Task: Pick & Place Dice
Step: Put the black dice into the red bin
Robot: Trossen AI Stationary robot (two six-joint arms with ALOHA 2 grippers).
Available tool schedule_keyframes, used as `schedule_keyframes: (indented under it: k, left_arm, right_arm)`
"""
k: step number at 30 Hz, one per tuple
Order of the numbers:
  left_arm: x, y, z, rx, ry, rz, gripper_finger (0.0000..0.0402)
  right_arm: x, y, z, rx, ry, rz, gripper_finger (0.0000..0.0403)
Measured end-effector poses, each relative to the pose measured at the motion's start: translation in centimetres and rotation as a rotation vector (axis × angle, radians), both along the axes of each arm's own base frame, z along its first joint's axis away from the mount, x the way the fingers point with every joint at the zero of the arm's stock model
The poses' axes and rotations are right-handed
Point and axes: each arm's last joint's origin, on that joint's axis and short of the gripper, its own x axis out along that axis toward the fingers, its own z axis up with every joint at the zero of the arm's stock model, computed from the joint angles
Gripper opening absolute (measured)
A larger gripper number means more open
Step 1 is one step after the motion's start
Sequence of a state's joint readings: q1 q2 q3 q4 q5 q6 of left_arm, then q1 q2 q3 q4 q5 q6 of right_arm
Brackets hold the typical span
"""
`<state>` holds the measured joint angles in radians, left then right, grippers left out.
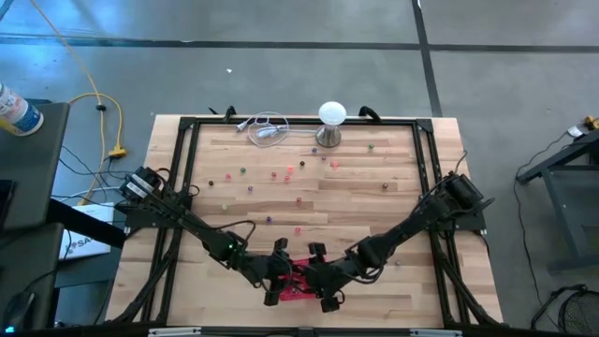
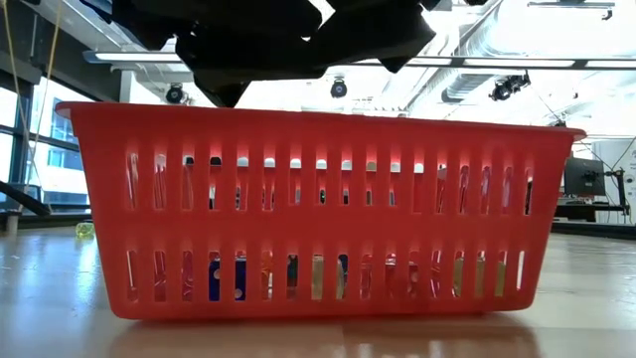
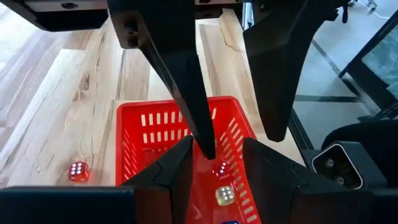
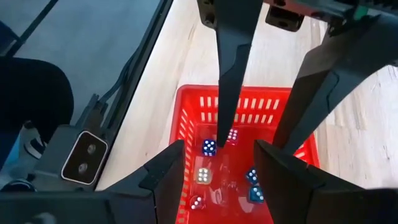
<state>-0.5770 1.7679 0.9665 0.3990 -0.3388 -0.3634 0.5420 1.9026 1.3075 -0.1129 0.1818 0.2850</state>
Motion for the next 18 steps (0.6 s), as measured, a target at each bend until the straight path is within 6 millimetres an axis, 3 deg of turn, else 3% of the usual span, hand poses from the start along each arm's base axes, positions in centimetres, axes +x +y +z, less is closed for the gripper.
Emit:
schedule_keyframes:
  k: [4, 9, 18]
  left_arm:
    - [0.0, 0.0, 0.0, 0.000, 0.000, 0.001, 0.0134]
    - [0.0, 0.0, 0.0, 0.000, -0.001, 0.000, 0.0134]
    - [-0.4, -0.7, 0.0, -0.005, -0.002, -0.021, 0.0134]
  right_arm:
    - [-0.6, 0.5, 1.0, -0.014, -0.027, 0.027, 0.0181]
    - [-1.8, 0.4, 1.1, -0.017, 0.071, 0.024, 0.0181]
    - [-7.1, -1.3, 1.7, -0.036, 0.557, -0.062, 0.0181]
